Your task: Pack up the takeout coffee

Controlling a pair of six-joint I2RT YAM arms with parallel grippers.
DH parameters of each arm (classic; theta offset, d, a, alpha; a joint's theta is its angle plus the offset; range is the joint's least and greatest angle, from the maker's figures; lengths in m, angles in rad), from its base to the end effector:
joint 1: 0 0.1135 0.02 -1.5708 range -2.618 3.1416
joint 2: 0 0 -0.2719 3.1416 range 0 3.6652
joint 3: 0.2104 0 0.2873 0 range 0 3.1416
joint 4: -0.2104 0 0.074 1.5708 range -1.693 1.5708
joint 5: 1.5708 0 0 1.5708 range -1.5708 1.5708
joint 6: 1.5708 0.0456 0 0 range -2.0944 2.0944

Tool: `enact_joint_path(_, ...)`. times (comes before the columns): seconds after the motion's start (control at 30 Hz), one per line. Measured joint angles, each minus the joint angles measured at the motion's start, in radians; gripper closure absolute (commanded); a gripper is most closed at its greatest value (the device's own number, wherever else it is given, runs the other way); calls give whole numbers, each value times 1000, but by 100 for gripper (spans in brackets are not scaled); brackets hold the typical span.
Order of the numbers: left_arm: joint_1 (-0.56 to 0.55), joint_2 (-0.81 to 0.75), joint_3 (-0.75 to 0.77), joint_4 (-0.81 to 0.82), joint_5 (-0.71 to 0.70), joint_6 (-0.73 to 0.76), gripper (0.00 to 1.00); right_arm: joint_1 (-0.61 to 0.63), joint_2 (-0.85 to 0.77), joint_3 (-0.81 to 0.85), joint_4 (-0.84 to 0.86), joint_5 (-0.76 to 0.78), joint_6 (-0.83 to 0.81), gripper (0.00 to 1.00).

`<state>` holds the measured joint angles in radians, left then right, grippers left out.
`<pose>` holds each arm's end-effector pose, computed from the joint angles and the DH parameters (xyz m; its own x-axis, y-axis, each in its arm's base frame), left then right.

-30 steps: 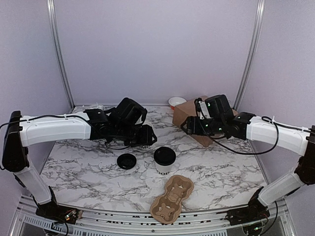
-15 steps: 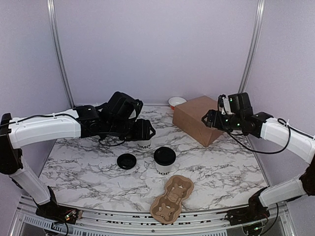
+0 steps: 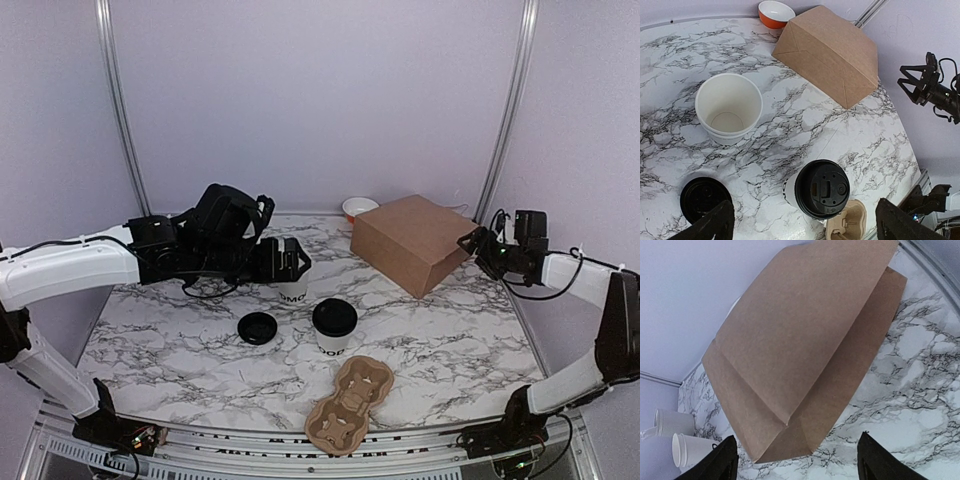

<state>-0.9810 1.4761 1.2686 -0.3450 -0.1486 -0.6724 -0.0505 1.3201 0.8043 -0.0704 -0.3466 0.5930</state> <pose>0.2186 -0.3145 0.3225 -0.6966 -0.0666 -0.7143 0.4064 0.7839 -0.4694 0.3243 -0.0009 0.2259 -0.5896 0.5561 -0.5858 0.1138 0.7752 0.6214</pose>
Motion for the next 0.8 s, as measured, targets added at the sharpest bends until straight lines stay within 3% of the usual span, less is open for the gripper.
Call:
enact_joint_path(0.23,0,-63,-24,2,-18,0,1,-66,237,64,154,-94,55,34)
enact_joint_path(0.6,0,-196,-51,0,-43,0,1,-175,631,373,327,-147,146,49)
enact_joint_path(0.8,0,-249,-55,-12,-63,0,1,-182,755,476,347,-161,178,66)
